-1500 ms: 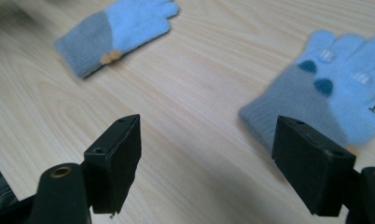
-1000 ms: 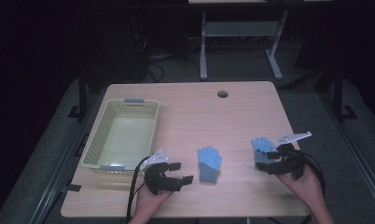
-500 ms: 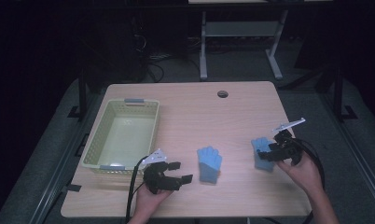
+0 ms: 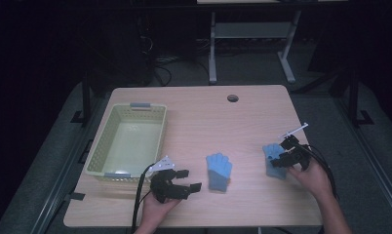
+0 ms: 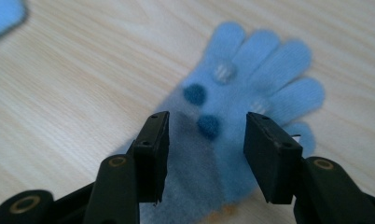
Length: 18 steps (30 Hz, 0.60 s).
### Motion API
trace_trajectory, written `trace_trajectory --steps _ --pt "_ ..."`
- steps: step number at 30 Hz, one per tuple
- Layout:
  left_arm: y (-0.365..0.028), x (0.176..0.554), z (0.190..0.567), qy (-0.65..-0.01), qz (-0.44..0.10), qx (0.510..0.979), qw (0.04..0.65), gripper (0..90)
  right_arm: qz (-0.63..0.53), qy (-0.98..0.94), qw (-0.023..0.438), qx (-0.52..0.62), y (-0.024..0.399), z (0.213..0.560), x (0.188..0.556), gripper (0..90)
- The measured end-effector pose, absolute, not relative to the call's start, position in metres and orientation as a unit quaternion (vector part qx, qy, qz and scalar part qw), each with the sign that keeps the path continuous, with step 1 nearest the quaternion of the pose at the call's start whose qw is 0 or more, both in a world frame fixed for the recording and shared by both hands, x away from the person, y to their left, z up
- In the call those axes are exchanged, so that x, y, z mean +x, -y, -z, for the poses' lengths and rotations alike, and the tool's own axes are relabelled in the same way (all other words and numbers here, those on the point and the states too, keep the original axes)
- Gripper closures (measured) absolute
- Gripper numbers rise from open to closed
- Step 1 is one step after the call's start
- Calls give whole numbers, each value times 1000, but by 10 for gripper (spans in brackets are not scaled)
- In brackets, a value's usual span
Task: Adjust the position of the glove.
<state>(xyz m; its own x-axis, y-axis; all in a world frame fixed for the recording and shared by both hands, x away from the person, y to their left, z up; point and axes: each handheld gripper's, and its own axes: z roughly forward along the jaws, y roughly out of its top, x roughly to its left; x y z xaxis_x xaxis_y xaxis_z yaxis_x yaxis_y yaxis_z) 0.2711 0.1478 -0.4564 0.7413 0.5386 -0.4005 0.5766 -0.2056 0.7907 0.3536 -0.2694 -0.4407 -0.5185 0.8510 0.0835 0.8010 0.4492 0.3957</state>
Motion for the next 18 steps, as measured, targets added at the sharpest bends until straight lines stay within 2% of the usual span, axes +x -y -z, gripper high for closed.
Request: trace_trajectory --steps 10,11,15,18 --pt "-148 270 456 -367 16 772 519 197 -187 -857 75 474 265 445 352 612" --pt "-147 270 456 -365 18 772 520 198 -188 -860 76 469 264 445 351 668" --pt "-147 269 457 -361 20 777 515 198 -191 -857 69 474 264 445 351 771" --pt "-145 268 457 -362 19 774 518 199 -200 -851 59 483 267 445 352 800"
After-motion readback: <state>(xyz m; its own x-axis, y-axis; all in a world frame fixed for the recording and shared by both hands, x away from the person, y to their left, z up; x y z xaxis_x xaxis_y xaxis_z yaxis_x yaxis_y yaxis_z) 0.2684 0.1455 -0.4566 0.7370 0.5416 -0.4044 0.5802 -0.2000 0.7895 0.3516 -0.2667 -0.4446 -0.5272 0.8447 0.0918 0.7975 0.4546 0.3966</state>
